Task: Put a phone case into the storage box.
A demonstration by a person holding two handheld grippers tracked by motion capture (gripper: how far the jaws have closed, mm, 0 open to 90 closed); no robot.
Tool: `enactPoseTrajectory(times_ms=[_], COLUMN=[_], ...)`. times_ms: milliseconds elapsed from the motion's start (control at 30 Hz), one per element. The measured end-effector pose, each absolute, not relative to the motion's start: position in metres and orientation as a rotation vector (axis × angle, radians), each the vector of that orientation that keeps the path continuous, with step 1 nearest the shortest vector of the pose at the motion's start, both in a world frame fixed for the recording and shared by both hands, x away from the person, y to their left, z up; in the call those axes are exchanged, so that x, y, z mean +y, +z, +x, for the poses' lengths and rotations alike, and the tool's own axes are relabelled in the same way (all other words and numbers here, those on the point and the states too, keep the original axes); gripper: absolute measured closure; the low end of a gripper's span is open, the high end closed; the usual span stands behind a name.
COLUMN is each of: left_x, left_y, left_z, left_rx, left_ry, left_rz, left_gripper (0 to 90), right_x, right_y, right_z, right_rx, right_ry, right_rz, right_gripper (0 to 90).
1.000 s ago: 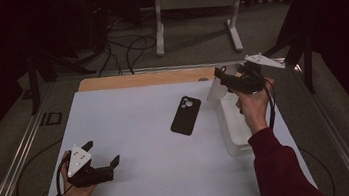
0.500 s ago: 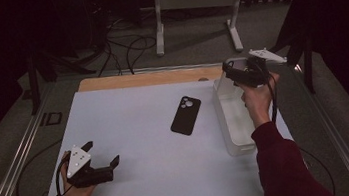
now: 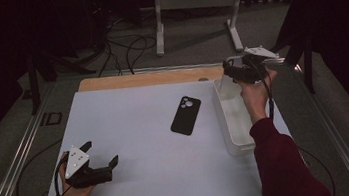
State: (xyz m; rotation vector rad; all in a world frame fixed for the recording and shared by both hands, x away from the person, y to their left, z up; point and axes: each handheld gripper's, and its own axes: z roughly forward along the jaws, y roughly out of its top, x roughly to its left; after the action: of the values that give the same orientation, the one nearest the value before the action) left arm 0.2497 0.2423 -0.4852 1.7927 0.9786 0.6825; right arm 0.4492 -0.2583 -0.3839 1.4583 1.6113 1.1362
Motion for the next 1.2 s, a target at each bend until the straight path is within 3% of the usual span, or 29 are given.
enactPoseTrajectory(times_ms=[1200], left_x=[0.245], left_y=[-0.481], left_z=[0.246], left_rx=[0.977], left_ry=[0.700], left_rz=[1.752], left_gripper=[0.0], right_x=[-0.251], right_y=[-0.432], right_z=[0.475], right_rx=[1.727], right_ry=[0.948], right_rz=[1.556], right_gripper=[16.0])
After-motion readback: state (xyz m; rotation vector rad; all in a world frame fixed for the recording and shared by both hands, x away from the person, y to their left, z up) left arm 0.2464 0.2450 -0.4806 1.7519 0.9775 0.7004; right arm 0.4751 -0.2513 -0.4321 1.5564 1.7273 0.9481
